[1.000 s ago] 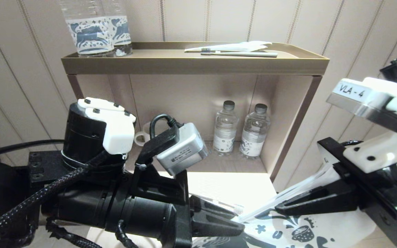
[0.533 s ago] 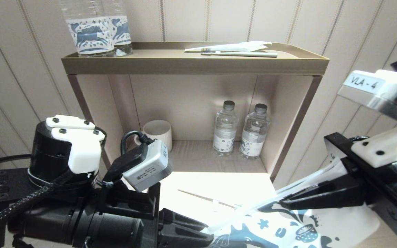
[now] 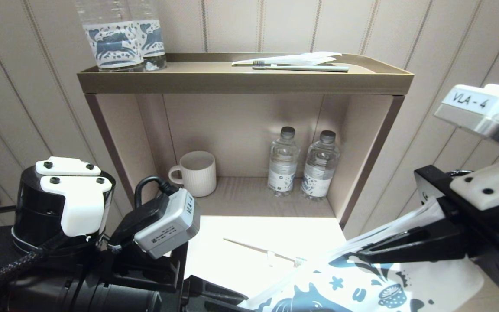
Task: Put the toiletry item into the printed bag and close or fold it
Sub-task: Open the storage bag
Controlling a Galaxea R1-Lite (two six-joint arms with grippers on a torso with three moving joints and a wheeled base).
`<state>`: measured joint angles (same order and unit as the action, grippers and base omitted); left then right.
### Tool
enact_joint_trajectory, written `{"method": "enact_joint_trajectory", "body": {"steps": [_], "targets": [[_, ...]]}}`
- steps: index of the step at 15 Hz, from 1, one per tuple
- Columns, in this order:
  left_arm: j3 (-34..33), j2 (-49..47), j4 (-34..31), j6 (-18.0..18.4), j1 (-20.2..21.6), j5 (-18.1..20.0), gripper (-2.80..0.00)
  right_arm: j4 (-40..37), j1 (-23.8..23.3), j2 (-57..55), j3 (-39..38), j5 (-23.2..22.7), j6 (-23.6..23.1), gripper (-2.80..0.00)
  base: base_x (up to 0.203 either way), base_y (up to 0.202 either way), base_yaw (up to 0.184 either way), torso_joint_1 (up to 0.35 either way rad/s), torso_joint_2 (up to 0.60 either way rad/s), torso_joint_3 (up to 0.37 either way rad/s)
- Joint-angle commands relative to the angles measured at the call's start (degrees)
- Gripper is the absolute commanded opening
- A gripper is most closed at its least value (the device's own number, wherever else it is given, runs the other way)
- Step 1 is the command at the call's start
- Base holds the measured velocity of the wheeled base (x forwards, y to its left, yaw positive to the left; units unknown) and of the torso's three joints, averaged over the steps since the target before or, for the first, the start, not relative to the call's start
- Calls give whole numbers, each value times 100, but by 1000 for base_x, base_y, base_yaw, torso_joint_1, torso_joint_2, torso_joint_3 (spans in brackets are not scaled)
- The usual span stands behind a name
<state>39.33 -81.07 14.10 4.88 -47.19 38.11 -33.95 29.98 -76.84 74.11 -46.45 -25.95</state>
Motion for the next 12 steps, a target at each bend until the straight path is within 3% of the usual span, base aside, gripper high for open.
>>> {"method": "enact_joint_trajectory", "body": {"steps": [1,12], "targets": [[-83,65,5,5,-1,21,-280,-6,-1,2,-2,-31,-15,-280,0,0,0,0,0,0],[-400,161,5,5,-1,21,-280,-6,8,-15,-26,-22,-15,-280,0,0,0,0,0,0]]}}
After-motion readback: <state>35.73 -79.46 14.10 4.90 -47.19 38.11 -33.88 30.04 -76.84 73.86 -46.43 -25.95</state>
